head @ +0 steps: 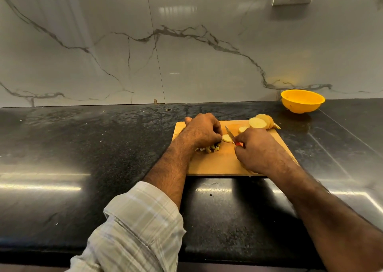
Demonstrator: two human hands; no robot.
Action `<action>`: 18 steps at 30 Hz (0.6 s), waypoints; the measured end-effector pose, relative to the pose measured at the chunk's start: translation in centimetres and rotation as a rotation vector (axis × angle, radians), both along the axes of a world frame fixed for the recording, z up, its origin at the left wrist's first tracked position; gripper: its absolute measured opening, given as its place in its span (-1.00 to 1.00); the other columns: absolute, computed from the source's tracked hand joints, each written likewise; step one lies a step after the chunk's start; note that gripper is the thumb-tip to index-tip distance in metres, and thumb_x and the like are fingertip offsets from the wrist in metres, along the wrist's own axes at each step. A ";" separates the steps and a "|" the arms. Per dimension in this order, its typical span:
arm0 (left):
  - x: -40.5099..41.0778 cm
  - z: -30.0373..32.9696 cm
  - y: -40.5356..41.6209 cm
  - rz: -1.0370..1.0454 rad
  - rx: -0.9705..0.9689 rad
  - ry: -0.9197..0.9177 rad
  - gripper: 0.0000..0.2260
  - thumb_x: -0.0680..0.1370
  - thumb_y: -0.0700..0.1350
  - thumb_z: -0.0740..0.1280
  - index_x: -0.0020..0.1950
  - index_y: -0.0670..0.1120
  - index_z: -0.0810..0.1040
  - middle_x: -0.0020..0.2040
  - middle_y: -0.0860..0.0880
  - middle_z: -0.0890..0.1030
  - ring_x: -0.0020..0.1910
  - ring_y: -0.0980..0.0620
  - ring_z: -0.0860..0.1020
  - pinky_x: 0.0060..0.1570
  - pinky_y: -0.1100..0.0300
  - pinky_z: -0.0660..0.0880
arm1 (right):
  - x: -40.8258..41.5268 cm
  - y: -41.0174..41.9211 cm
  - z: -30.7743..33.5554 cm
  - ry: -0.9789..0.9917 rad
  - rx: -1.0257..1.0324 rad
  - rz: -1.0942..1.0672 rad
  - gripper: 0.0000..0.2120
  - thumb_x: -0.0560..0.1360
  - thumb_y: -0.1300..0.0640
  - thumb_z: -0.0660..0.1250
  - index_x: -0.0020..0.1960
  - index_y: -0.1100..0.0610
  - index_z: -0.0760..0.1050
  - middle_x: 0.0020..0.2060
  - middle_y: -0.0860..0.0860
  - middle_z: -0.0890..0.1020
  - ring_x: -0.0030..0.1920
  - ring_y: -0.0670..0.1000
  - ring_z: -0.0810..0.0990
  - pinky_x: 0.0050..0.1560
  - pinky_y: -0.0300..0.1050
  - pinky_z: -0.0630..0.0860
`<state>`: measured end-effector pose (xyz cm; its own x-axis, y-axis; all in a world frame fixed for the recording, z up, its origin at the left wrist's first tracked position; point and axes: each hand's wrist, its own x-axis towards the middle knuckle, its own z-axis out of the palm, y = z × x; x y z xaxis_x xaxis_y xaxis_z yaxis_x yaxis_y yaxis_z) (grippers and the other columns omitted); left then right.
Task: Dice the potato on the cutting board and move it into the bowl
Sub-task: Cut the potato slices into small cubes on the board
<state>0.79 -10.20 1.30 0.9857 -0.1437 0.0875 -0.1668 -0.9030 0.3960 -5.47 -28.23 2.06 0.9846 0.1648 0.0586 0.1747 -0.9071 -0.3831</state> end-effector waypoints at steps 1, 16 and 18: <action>0.0 0.0 0.0 0.001 0.000 0.000 -0.97 0.55 -0.01 0.51 -0.05 0.07 0.71 -0.07 0.18 0.67 0.10 0.14 0.54 0.33 -0.15 0.19 | 0.1 0.1 -0.1 0.021 -0.011 -0.002 -0.59 0.59 0.03 0.39 0.44 -0.01 0.56 0.22 0.01 0.65 0.08 0.02 0.60 0.05 -0.09 0.62; -0.4 0.0 -0.5 0.018 0.032 -0.007 -0.85 0.53 0.14 0.51 -0.09 0.08 0.69 -0.09 0.18 0.67 0.10 0.11 0.56 0.30 -0.16 0.19 | -0.2 -0.4 0.0 0.004 -0.020 0.044 -0.63 0.58 0.07 0.38 0.38 0.01 0.60 0.19 0.01 0.65 0.04 -0.02 0.55 0.07 -0.12 0.58; -0.3 -0.1 -0.7 0.019 0.056 -0.011 -0.78 0.50 0.21 0.52 -0.11 0.09 0.67 -0.11 0.18 0.67 0.08 0.11 0.56 0.24 -0.15 0.19 | 0.1 -1.5 0.6 -0.066 0.094 0.025 -0.63 0.59 0.09 0.39 0.40 0.03 0.61 0.25 0.03 0.67 0.03 -0.04 0.56 0.04 -0.15 0.55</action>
